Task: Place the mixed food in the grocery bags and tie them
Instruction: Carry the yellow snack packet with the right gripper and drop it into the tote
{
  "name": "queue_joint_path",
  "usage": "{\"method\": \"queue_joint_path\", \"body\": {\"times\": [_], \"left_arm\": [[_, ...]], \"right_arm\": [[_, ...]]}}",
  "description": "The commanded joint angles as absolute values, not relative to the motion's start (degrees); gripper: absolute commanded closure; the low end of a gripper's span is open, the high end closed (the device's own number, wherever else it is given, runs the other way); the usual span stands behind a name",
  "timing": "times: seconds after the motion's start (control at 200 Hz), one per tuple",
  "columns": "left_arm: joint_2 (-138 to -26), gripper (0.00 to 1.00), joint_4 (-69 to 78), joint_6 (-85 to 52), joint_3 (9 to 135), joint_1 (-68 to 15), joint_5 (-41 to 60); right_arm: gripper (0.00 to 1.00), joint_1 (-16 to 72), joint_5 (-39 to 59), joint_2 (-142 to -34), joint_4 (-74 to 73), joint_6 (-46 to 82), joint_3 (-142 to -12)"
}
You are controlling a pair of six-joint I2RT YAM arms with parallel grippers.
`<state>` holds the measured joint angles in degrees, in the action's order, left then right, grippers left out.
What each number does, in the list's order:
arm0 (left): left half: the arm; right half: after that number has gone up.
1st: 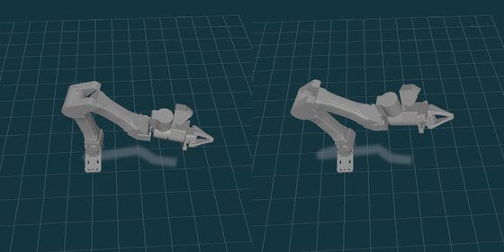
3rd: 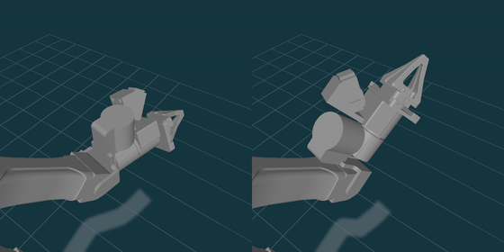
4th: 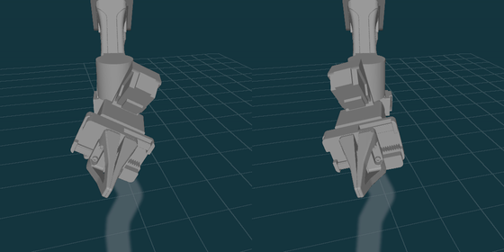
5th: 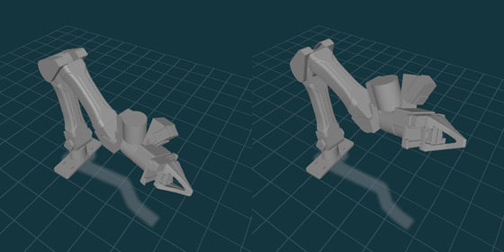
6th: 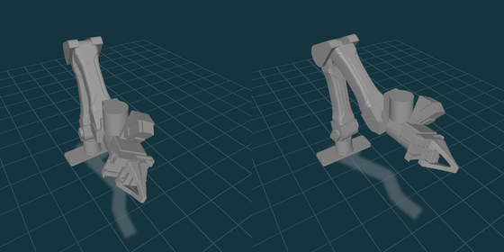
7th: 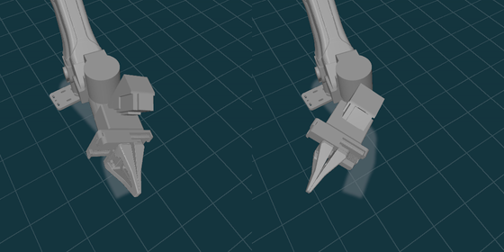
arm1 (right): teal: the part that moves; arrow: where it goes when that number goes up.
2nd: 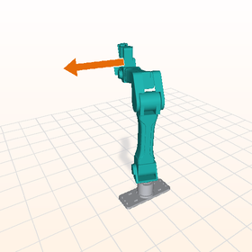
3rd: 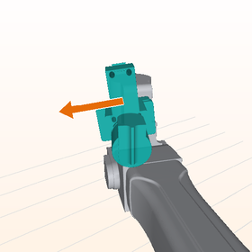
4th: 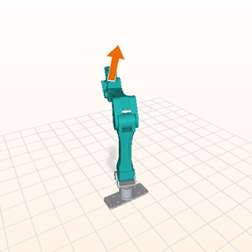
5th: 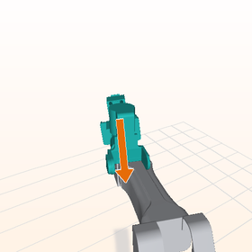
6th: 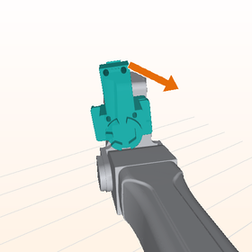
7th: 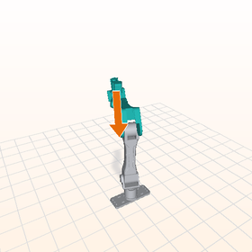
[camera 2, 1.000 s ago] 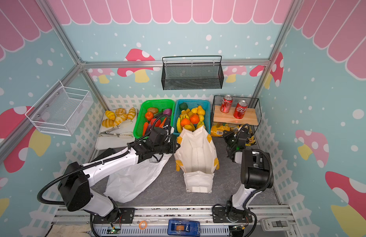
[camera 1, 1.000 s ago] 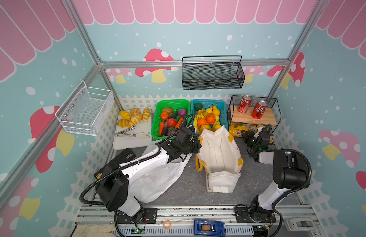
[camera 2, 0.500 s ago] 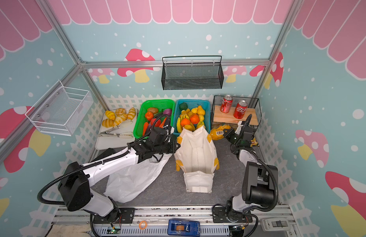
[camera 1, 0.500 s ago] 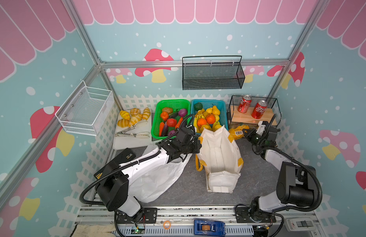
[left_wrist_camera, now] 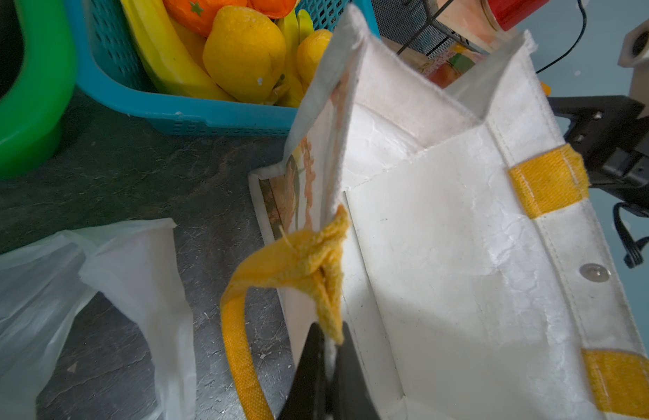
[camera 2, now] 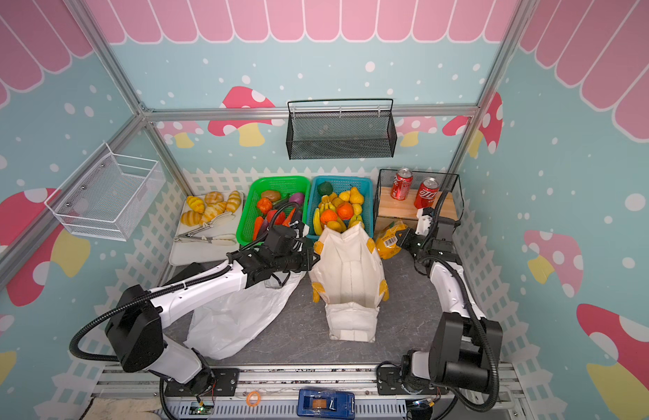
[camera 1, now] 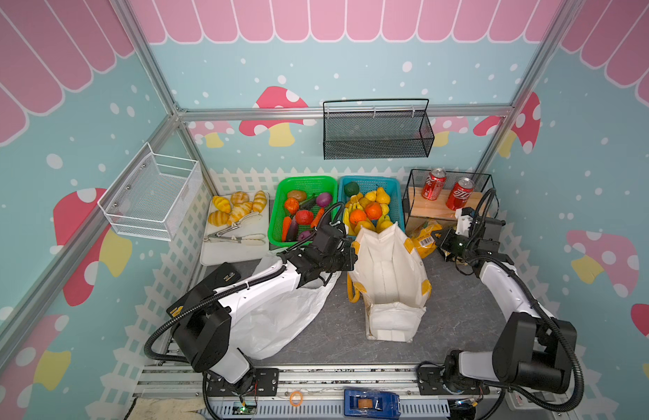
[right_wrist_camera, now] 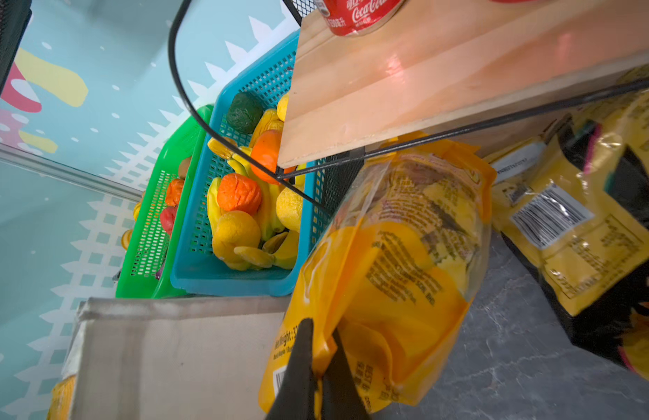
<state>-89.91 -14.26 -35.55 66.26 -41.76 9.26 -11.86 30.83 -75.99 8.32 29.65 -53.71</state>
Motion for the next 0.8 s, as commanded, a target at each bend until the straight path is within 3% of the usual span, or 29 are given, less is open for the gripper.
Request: {"method": "queue_joint_path", "body": {"times": [0.0, 0.365, 0.62, 0.796], "left_arm": [[-90.9, 1.00, -11.9, -34.7, 67.0, -41.1, 9.1], [-91.6, 1.00, -11.9, -35.1, 67.5, -41.1, 9.9], [-92.1, 1.00, -11.6, -35.2, 68.3, -41.1, 10.6], [-92.4, 1.00, -11.6, -35.5, 69.2, -41.1, 11.0]], "right_arm": [[1.00, -11.8, 30.8, -72.2, 8.7, 25.0, -57.1], [1.00, -11.4, 21.6, -56.6, 22.6, 21.6, -63.6], [1.00, -8.1, 31.3, -51.9, 25.6, 19.6, -72.9], [1.00, 1.5, 38.2, -53.1, 27.4, 18.0, -76.4]]}}
